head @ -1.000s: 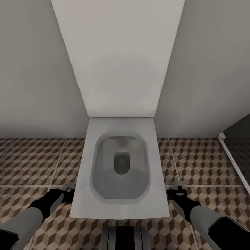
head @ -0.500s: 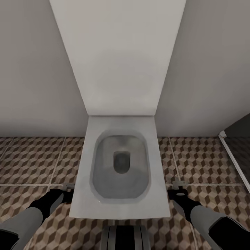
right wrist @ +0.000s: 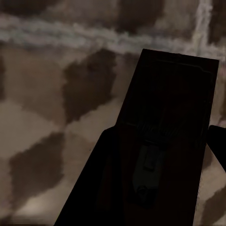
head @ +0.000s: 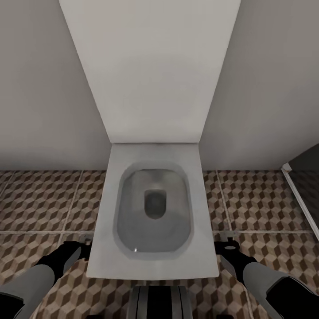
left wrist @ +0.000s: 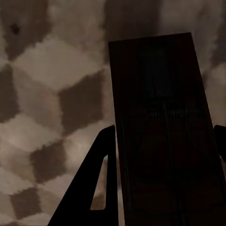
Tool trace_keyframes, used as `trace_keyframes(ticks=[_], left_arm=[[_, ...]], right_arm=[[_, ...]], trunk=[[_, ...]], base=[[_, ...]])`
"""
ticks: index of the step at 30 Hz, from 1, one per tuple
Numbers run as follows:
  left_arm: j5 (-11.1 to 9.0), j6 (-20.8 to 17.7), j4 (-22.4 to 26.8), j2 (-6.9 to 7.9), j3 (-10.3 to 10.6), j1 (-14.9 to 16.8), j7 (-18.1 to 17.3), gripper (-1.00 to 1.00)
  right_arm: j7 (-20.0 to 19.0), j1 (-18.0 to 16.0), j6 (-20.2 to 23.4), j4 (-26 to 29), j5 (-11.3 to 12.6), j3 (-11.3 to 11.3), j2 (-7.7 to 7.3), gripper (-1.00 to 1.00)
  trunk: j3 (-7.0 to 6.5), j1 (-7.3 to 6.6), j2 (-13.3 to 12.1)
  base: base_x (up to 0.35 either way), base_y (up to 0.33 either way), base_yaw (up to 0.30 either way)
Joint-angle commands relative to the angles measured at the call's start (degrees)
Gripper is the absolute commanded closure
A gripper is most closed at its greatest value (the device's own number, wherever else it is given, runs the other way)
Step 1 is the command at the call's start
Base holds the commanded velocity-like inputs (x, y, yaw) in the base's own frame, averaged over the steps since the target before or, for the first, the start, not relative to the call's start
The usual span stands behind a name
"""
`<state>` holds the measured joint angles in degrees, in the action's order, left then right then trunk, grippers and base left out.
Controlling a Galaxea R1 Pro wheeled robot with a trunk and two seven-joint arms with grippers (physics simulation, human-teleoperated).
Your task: Take the four mousetraps from the cabinet in the bathroom and place them on the bathroom floor. Make sure all four end up on the same floor surface, and ensure that at least two of them are either under or directly next to the same bathroom sink.
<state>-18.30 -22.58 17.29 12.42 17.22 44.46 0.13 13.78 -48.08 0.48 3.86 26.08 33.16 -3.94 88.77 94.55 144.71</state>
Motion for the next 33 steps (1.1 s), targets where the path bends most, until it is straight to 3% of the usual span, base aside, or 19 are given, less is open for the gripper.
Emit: trace_keyframes(ticks=[1,6,10,33], left_arm=[[-0.3,-0.3,0.1,0.06,0.4,0.0,0.1,1.0],[-0.3,-0.3,0.1,0.06,0.4,0.0,0.1,1.0],[-0.3,-0.3,0.1,0.06,0.4,0.0,0.1,1.0],[-0.3,-0.3,0.1,0.06,0.4,0.0,0.4,1.0]], right_arm=[[0.2,0.0,0.1,0.1,0.6,0.5,-0.02,1.0],[0.2,0.0,0.1,0.1,0.6,0.5,0.04,1.0],[0.2,0.0,0.1,0.1,0.6,0.5,0.06,1.0],[0.2,0.0,0.1,0.1,0.6,0.5,0.07,1.0]], trunk=[[0.26,0.01,0.0],[0.26,0.01,0.0],[1.15,0.12,0.1],[1.15,0.12,0.1]], base=[[0.0,0.0,0.0],[0.0,0.0,0.0],[0.0,0.0,0.0],[0.0,0.0,0.0]])
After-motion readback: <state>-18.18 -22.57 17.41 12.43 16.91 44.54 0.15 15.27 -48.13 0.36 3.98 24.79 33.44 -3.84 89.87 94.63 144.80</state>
